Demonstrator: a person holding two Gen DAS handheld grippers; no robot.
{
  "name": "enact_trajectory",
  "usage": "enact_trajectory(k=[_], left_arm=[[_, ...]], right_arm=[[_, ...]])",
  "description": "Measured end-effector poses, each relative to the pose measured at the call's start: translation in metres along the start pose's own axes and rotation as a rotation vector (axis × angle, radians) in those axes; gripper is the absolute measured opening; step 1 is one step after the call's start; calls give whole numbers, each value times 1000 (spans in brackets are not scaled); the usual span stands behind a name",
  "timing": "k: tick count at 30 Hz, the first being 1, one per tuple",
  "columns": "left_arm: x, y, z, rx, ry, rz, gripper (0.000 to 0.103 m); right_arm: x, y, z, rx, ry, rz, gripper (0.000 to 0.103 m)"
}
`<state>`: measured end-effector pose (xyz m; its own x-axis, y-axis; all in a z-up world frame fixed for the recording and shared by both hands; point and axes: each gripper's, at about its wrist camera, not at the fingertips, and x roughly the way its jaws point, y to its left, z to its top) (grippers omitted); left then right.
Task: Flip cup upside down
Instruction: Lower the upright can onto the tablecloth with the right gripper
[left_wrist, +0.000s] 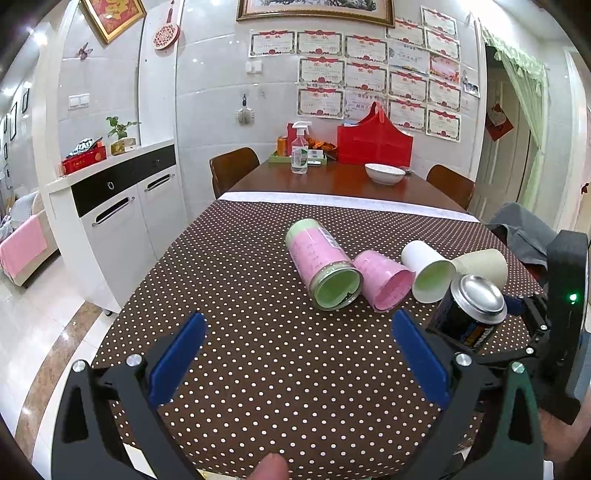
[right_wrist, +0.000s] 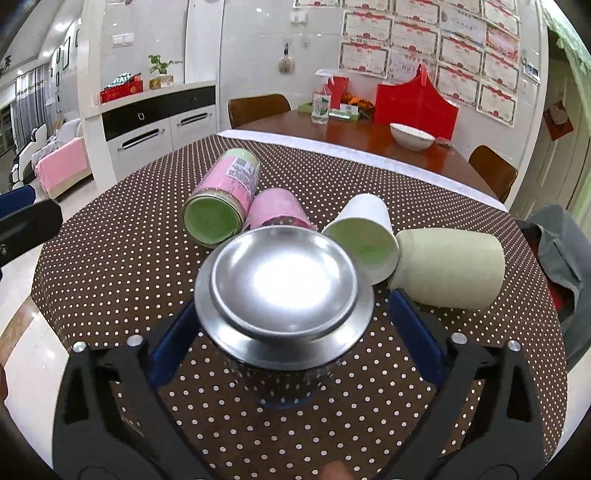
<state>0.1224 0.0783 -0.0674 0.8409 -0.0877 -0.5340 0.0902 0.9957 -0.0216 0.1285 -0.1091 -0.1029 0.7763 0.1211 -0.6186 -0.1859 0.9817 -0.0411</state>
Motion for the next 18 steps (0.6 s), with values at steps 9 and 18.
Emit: enact_trajectory(k=[9, 18], left_arm=[[-5, -5, 3, 5, -9, -3, 99], [-13, -15, 6, 27, -18, -3, 99]], right_arm=[[-7, -8, 2, 43, 14, 54, 97], [-22, -22, 9, 86, 67, 118, 97]])
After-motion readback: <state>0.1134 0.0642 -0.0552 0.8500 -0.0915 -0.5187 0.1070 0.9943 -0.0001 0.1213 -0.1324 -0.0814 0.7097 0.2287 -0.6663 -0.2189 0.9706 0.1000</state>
